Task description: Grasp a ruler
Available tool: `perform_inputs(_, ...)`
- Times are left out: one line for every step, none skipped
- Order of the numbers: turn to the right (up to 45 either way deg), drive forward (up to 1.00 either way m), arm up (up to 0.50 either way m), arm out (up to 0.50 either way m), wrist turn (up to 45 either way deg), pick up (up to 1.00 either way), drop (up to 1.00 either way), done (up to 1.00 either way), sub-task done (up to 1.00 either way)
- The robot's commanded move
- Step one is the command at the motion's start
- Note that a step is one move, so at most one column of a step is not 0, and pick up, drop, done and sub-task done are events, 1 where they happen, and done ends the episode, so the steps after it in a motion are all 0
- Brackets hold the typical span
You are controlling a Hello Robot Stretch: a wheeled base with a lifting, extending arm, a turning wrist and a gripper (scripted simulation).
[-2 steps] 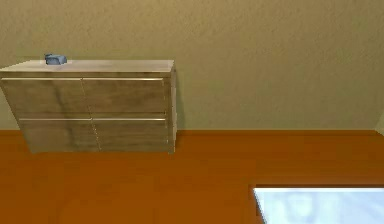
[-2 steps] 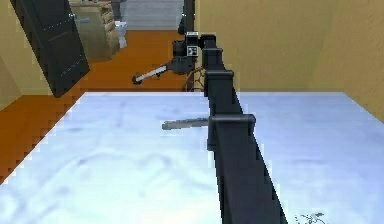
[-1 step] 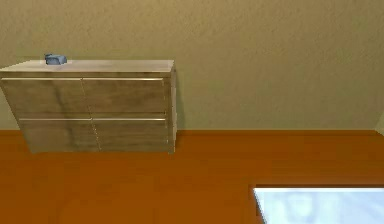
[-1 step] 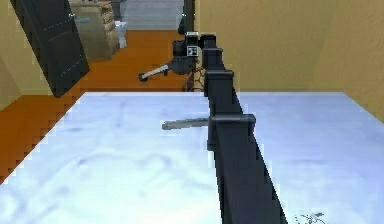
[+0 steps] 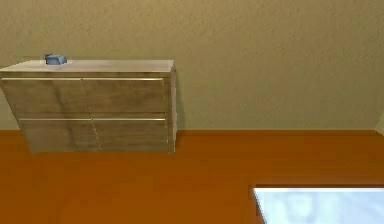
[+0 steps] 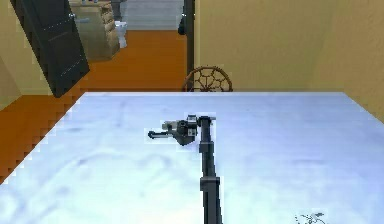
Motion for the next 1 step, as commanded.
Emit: perform_inputs(0.0,0.0,0.0,0.0,0.0,1.0,0.0,0.0,0.0)
